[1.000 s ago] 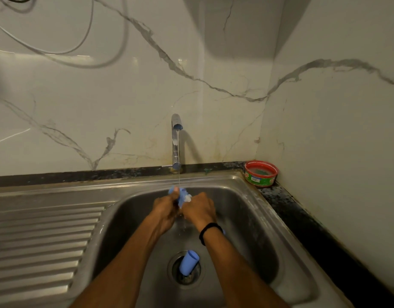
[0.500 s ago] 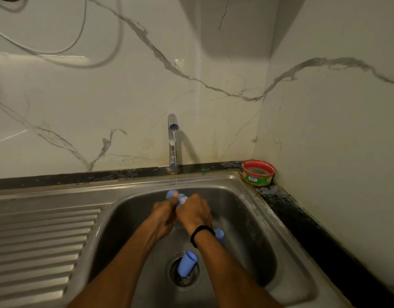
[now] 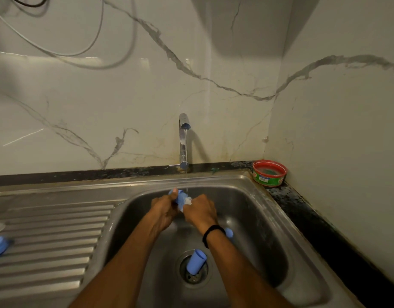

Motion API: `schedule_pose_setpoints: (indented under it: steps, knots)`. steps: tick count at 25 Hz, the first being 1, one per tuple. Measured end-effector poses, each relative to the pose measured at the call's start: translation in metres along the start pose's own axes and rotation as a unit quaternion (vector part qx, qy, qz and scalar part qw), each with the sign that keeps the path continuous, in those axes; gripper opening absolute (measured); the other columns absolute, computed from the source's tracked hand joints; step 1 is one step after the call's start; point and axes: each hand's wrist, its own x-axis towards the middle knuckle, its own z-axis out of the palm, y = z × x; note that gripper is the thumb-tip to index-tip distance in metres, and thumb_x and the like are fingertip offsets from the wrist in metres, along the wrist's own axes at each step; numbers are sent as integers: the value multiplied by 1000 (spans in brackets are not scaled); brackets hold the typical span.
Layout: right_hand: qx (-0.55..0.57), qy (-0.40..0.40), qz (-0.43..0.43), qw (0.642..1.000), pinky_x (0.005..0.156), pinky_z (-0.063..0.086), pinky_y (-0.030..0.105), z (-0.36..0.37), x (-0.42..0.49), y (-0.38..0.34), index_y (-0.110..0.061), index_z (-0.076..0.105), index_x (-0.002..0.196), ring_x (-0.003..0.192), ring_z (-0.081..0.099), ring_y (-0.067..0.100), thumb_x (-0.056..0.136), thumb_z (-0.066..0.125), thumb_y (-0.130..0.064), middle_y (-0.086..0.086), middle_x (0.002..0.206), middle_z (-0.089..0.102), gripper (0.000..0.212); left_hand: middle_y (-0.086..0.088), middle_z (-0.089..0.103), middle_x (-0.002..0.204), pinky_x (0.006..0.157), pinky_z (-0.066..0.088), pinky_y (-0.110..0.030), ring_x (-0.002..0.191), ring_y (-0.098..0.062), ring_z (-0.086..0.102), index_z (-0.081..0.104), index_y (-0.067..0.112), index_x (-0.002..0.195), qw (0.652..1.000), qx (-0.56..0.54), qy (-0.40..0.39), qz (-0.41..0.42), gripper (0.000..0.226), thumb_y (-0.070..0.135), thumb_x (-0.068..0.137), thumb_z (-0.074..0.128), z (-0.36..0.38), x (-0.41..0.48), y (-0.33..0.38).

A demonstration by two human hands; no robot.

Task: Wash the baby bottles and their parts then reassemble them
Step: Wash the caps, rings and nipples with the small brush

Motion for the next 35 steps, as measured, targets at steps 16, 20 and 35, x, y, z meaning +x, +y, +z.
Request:
schedule_pose_setpoints:
  steps: [16,20,35]
  knots:
    - [-28,33,-8,999,68,46,25,-12,-6,-2,-11,57,116,86,57,16,93,63,-40,4,104,61,38,-19,70,100,62,56,-32,88,-26,70,65,2,105,999,24,-26,-12,23,24,100,60,13,-6,-6]
    - [-15,30,-1,999,67,46,25,-13,-10,-6,-13,57,115,84,56,15,92,62,-46,-1,101,59,40,-20,70,100,60,57,-30,85,-25,70,65,-1,109,999,25,-38,1,23,20,100,59,11,-5,-5]
    - [-10,16,2,1000,73,52,28,-19,-17,-11,-12,58,120,96,63,20,91,64,-44,5,110,63,43,-16,71,97,78,57,-35,90,-26,70,66,5,94,997,24,44,53,17,22,94,68,14,13,-13]
